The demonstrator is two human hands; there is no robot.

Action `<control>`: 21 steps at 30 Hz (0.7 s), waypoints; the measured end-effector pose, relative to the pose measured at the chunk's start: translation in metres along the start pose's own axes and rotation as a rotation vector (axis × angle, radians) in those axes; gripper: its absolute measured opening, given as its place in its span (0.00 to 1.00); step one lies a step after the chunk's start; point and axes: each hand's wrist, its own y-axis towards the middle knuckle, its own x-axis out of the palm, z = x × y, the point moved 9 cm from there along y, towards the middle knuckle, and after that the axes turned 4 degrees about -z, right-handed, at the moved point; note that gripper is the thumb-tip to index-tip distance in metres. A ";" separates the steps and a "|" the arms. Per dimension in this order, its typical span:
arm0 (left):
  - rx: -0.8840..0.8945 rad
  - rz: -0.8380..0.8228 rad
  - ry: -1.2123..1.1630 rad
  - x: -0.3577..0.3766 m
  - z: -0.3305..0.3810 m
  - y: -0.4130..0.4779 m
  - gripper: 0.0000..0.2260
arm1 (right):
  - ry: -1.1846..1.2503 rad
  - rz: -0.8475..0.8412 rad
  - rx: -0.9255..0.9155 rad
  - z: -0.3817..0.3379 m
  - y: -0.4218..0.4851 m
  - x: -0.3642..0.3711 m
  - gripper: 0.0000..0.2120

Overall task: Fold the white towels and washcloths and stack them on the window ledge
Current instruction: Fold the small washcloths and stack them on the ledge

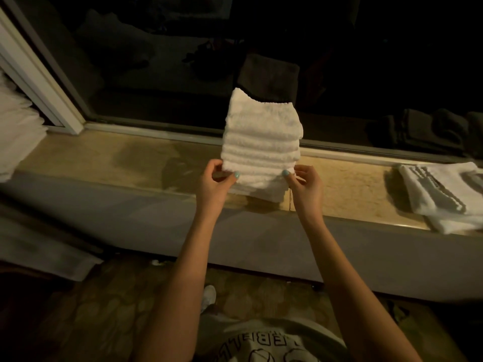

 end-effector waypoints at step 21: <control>-0.013 -0.073 -0.126 -0.003 -0.007 0.005 0.11 | 0.033 -0.117 -0.088 -0.013 0.002 -0.004 0.02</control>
